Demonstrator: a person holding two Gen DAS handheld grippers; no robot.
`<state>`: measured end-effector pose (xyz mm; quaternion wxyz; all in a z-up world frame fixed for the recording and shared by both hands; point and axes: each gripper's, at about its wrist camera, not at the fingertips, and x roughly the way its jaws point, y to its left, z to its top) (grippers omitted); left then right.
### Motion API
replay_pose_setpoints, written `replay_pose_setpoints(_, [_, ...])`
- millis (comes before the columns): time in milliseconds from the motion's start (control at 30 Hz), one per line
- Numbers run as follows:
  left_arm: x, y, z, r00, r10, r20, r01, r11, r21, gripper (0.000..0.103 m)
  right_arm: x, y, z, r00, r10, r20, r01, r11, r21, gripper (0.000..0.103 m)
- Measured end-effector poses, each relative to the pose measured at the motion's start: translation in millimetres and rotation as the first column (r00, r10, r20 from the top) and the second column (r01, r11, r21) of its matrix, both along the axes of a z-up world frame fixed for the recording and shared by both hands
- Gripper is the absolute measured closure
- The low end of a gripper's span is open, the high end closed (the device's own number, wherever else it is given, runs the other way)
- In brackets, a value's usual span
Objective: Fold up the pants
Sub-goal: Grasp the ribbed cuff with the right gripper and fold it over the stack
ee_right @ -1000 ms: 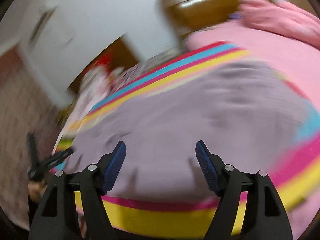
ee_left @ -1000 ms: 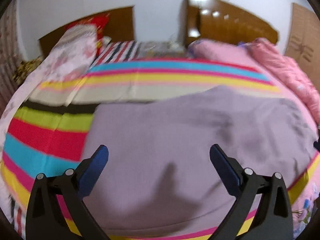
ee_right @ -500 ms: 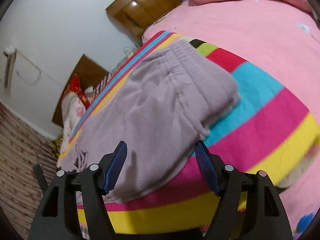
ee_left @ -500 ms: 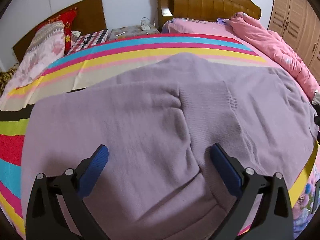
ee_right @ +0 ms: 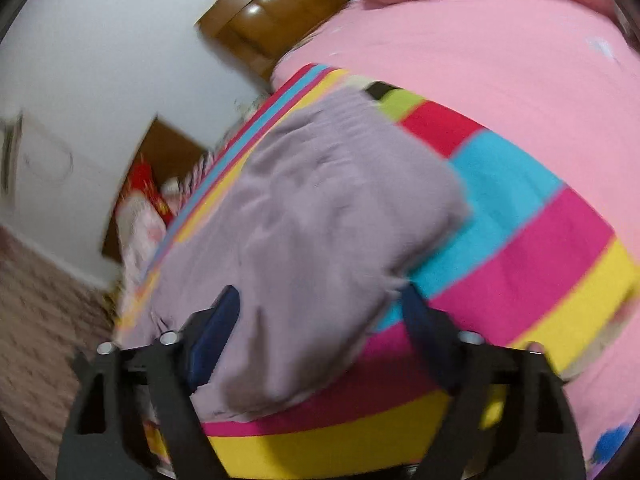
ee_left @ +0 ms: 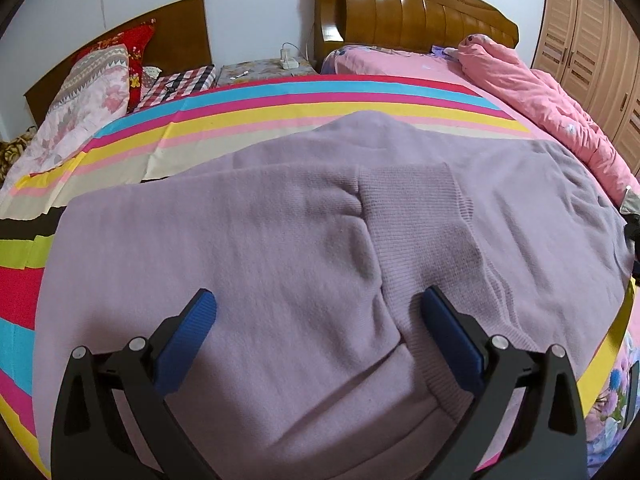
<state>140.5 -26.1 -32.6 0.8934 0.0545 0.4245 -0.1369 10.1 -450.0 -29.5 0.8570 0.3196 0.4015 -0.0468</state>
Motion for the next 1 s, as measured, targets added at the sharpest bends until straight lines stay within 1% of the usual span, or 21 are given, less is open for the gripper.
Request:
replay_pose_setpoints(33, [0.0,0.1,-0.2,1.000,0.001,0.000,-0.001,1.000,-0.001,0.001,0.5,5.7,0.7,1.000,-0.004,-0.008,0.003,0.999,-0.039,0.029])
replay_pose_setpoints(67, [0.4,1.1,-0.1,1.000,0.001,-0.002,-0.001,1.000,-0.004,0.001,-1.5,8.3,-0.1,1.000,-0.017,-0.015,0.016,0.997,-0.071,0.052])
replay_pose_setpoints(100, [0.9,1.3,0.0,1.000,0.000,-0.004,0.000,1.000,-0.006,0.001,-4.4,4.9,-3.4,1.000,-0.019,-0.010,0.018,0.999,-0.038,0.068])
replay_pose_setpoints(133, [1.3,1.1,0.0,1.000,0.001,-0.005,-0.001,1.000,-0.007,0.001,-7.3,-2.2,-11.3,1.000,-0.016,0.008,0.016,0.998,0.065,0.079])
replay_pose_setpoints(167, [1.3,0.8,-0.2,1.000,0.002,-0.005,-0.002,1.000,-0.006,0.001,-13.8,-10.2,-18.7,0.998,-0.049,0.050,0.041,0.987,0.153,0.080])
replay_pose_setpoints(233, [1.7,0.2,-0.2,1.000,0.003,-0.005,-0.003,1.000,-0.005,0.001,-18.2,-12.1,-20.1,0.993,-0.064,0.103,0.044,0.982,0.182,0.083])
replay_pose_setpoints(267, [2.1,0.4,0.2,1.000,0.001,-0.005,-0.001,1.000,-0.007,0.001,-22.1,-12.3,-15.7,0.982,-0.091,0.163,0.053,0.973,0.223,0.083])
replay_pose_setpoints(333, [-0.1,2.9,3.3,1.000,-0.007,-0.012,0.007,1.000,-0.023,0.001,-22.8,-8.1,0.4,0.966,-0.108,0.234,0.052,0.971,0.235,0.084])
replay_pose_setpoints(400, [-9.4,17.5,14.3,1.000,-0.007,-0.021,0.005,0.995,-0.098,0.002,-13.4,16.8,44.1,0.948,-0.054,0.312,0.019,0.993,0.113,0.084])
replay_pose_setpoints(467, [-25.3,44.9,32.6,0.999,0.035,0.029,-0.028,0.978,-0.208,0.002,0.7,58.2,92.6,0.921,0.064,0.384,-0.054,0.998,-0.034,0.084])
replay_pose_setpoints(500, [-34.4,63.6,42.1,0.995,0.076,0.061,-0.059,0.968,-0.246,0.002,7.9,84.1,113.5,0.899,0.137,0.416,-0.101,0.989,-0.109,0.084])
replay_pose_setpoints(567, [-47.4,100.2,54.7,0.977,0.185,0.105,-0.155,0.957,-0.247,0.002,20.5,154.2,147.7,0.823,0.336,0.457,-0.234,0.935,-0.267,0.084])
replay_pose_setpoints(633, [-58.3,134.1,62.0,0.947,0.290,0.138,-0.258,0.943,-0.209,0.002,24.9,221.5,160.3,0.740,0.508,0.441,-0.350,0.851,-0.392,0.084])
replay_pose_setpoints(700, [-68.3,162.7,66.5,0.915,0.370,0.160,-0.341,0.922,-0.183,0.002,20.6,305.9,152.0,0.626,0.691,0.362,-0.461,0.702,-0.543,0.084])
replay_pose_setpoints(733, [-75.7,181.5,68.3,0.890,0.422,0.172,-0.396,0.903,-0.167,0.002,15.6,341.6,141.0,0.573,0.760,0.307,-0.498,0.620,-0.606,0.084])
replay_pose_setpoints(767, [-80.0,192.3,68.9,0.876,0.450,0.176,-0.426,0.891,-0.158,0.002,8.3,383.6,120.1,0.512,0.830,0.220,-0.542,0.511,-0.667,0.084])
replay_pose_setpoints(800, [-85.6,206.2,68.2,0.857,0.484,0.177,-0.463,0.874,-0.145,0.002,4.5,410.8,101.2,0.469,0.871,0.146,-0.577,0.427,-0.696,0.084])
replay_pose_setpoints(833, [-90.1,218.1,66.1,0.844,0.508,0.171,-0.491,0.861,-0.135,0.002,-0.9,444.4,69.1,0.422,0.906,0.029,-0.605,0.306,-0.735,0.084])
replay_pose_setpoints(900, [-95.4,231.0,61.5,0.836,0.527,0.152,-0.513,0.849,-0.127,0.002,-8.9,478.1,20.8,0.395,0.908,-0.142,-0.588,0.131,-0.798,0.083])
replay_pose_setpoints(933, [-97.9,237.8,56.9,0.839,0.528,0.130,-0.515,0.848,-0.125,0.002,-17.4,482.9,9.5,0.400,0.905,-0.147,-0.533,0.099,-0.840,0.082])
replay_pose_setpoints(1000, [-101.4,244.4,53.7,0.854,0.511,0.097,-0.495,0.856,-0.151,0.002,-24.5,481.7,9.4,0.412,0.899,-0.148,-0.498,0.086,-0.863,0.082])
